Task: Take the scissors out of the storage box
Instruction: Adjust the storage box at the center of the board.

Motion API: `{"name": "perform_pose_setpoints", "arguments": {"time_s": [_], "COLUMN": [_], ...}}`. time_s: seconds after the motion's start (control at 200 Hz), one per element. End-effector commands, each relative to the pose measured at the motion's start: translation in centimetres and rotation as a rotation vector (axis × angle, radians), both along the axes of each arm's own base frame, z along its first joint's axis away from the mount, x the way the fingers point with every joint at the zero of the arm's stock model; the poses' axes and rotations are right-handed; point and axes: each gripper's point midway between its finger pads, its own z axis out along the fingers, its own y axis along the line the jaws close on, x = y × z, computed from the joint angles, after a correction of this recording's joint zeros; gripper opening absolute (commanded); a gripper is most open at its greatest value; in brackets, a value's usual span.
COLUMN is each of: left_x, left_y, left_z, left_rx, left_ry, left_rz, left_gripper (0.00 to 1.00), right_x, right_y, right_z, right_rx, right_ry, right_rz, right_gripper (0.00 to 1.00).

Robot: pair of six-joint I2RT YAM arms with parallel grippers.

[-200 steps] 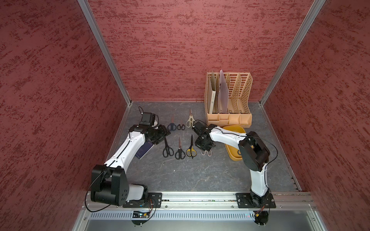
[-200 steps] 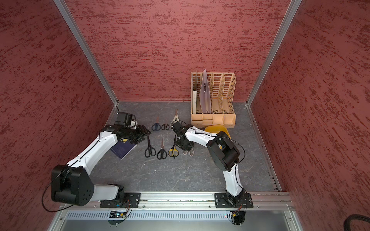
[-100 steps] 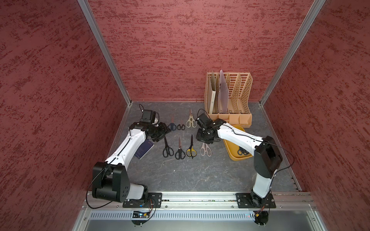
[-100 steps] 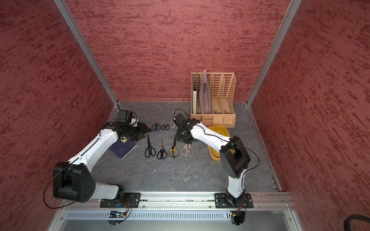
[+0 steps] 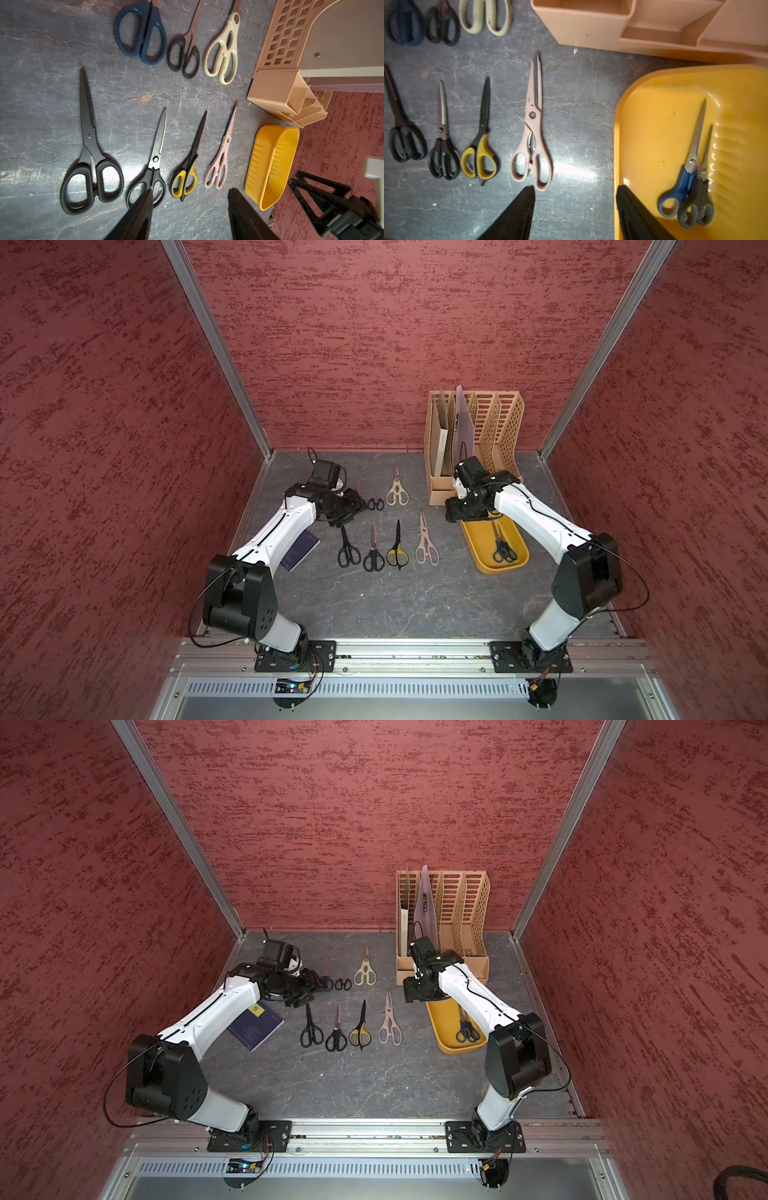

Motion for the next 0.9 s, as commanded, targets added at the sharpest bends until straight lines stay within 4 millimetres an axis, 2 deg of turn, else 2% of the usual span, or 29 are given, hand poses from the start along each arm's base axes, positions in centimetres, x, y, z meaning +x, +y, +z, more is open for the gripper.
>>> {"name": "perform_pose_setpoints", "arguments": {"time_s": [0.0,0.361,0.551,0.646,0.761,0.892], "left_x": [0.1,-1.8,-2.1,-2.0,-1.8,-1.5], "left_y": [-0.2,0.5,0.7,0.7,0.5,0.3], "left_z": [0.5,0.0,-0.1,0.0,0.1,0.3], "left_rx": [0.022,0.041,0.05,0.049,0.045,0.046], "left_ry": [-0.017,-0.002,0.004,0.002,0.001,-0.005], "left_rz": [-0.011,0.021,0.022,0.023,0.023,0.013], "left_gripper": [0.61,0.61,0.61,0.61,0.61,0.61], "right_x": [-0.5,0.4,0.0,-0.2,-0.7,-1.4], "right_y": [-0.4,-4.2,-5.8,-6.6,-8.7,-12.0], "right_z": [-2.1,-4.1,-6.5,-7.1,-7.3,-7.5], "right_rx": [-0.032,-0.15,-0.168,-0.155,-0.174,-0.212], "right_ry": [0.041,0.019,0.084,0.104,0.12,0.138], "right_rz": [0.038,-0.07,-0.131,-0.188,-0.281,-0.387], "right_gripper": [0.64,0.51,0.39,0.23,0.19,0.18]}}
